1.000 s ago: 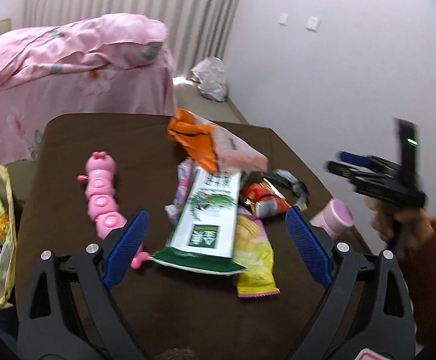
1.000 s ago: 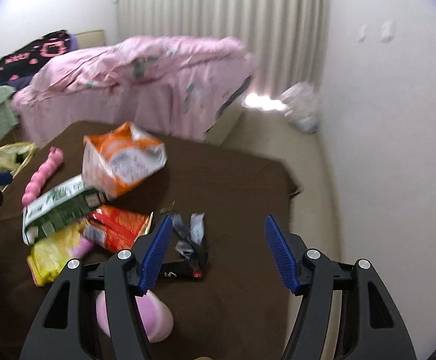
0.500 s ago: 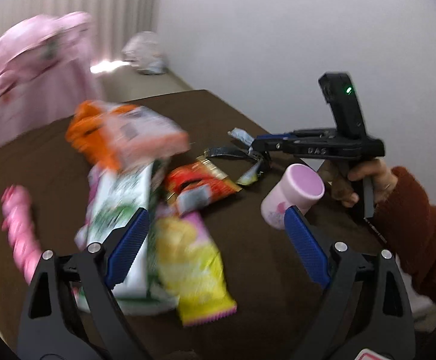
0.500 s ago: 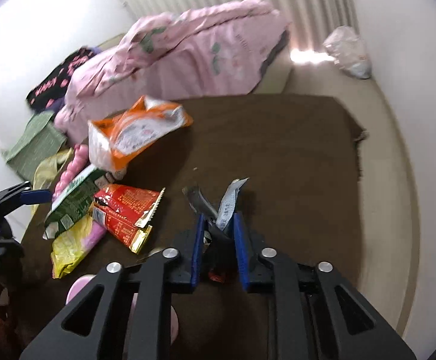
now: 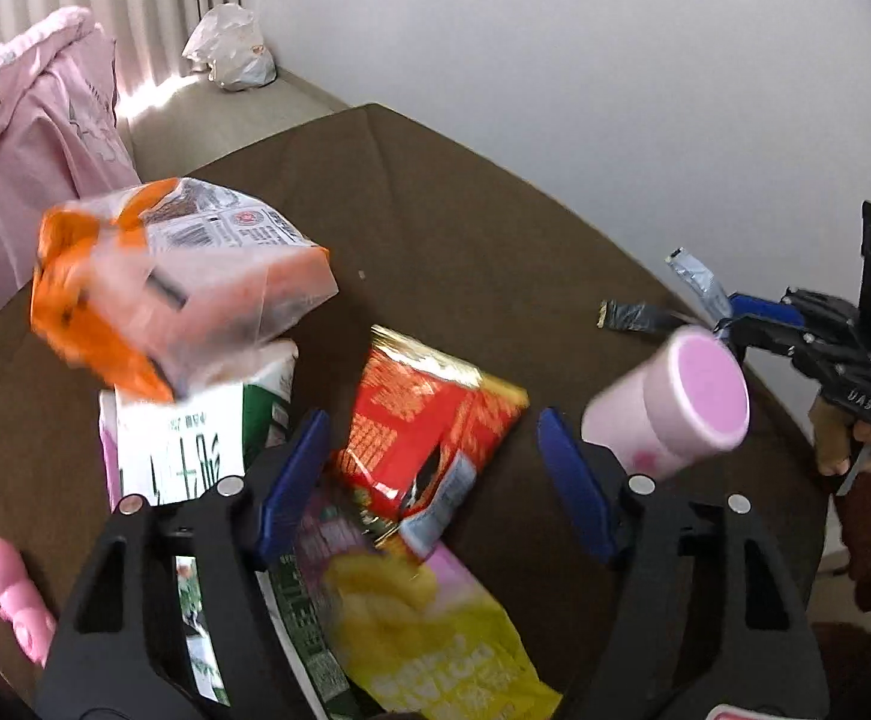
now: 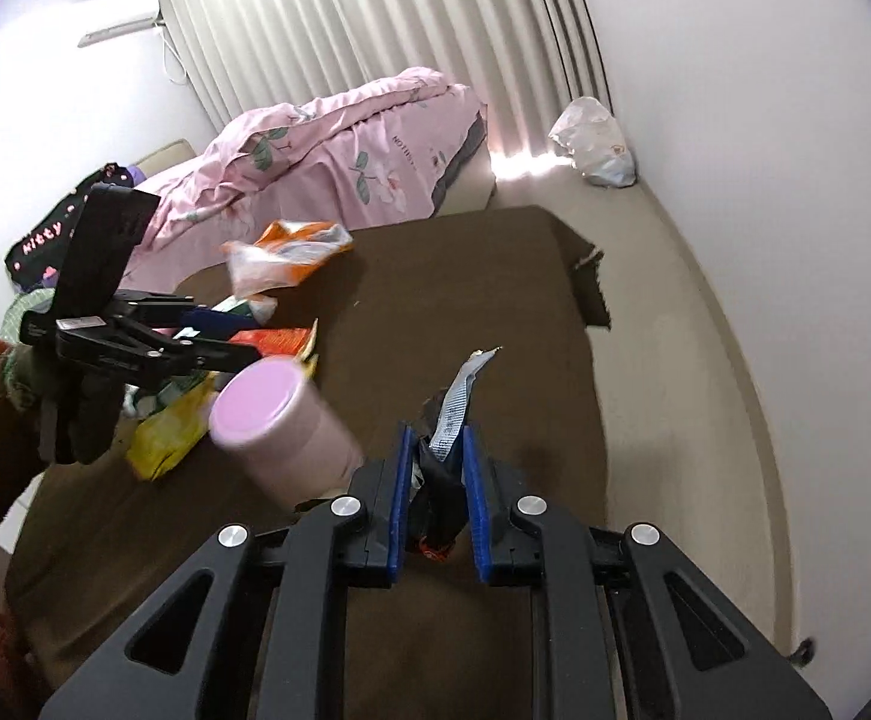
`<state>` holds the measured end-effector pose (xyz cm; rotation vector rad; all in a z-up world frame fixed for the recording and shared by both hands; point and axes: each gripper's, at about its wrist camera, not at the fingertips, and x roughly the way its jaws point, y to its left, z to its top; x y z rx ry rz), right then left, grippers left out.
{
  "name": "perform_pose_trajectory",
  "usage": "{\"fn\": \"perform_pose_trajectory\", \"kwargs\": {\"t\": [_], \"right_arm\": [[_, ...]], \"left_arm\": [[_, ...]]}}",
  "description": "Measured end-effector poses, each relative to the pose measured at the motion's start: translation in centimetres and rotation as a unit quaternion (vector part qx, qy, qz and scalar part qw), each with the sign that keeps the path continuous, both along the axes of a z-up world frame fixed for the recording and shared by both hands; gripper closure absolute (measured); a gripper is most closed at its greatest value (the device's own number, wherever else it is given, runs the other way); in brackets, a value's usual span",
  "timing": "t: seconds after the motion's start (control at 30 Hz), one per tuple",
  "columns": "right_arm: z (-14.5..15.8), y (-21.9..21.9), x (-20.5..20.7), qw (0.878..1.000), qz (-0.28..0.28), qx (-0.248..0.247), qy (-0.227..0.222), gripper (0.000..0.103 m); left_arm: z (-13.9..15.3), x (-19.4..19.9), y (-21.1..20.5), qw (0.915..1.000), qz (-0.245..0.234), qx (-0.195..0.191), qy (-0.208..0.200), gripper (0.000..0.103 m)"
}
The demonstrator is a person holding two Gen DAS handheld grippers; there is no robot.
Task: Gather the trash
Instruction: 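Grasp the red chip bag with the left tool while the right tool holds the dark wrapper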
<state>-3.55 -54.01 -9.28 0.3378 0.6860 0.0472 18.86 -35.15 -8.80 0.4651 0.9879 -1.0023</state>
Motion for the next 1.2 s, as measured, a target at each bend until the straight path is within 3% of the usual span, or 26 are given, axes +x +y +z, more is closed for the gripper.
{"fn": "perform_pose_trajectory", "kwargs": {"t": [0.27,0.4,0.57,0.67,0.87,1.0,1.1,1.2], "right_arm": [[0.8,1.7,-2.0,1.0,-0.021,-0.008,-0.019,0.086],[1.4,2.2,-2.8,0.999,-0.029,-0.005,-0.027,0.086],[1.5,3.0,-4.0,0.999,-0.033,-0.03,-0.028,0.086],[0.9,3.1,-4.2,0.999,-0.032,-0.02,-0.023,0.086],[-0.4,2.7,-4.6,0.999,-0.041,0.009,-0.013,0.086],[-0.5,3.0,-4.8,0.999,-0.037,-0.004,-0.007,0.086],[-0.5,3.8,-4.9,0.999,-0.03,-0.018,-0.001,0.086],[-0.3,4.6,-5.0,1.0,-0.02,-0.023,-0.001,0.086]], "left_arm": [[-0.6,-4.8,2.1,0.9998,0.017,-0.005,0.01,0.036],[-0.4,-5.3,2.6,0.9971,0.074,-0.015,-0.005,0.036],[0.5,-4.9,3.0,0.9927,0.116,-0.034,-0.009,0.036],[1.1,-4.3,3.2,0.9891,0.139,-0.044,-0.017,0.036],[1.6,-6.1,3.1,0.9782,0.192,-0.049,-0.061,0.036],[0.5,-7.3,1.2,0.9778,0.182,-0.003,-0.104,0.037],[-0.7,-6.9,0.2,0.9766,0.187,0.03,-0.101,0.055],[-0.8,-6.3,1.0,0.9776,0.191,0.003,-0.088,0.058]]}}
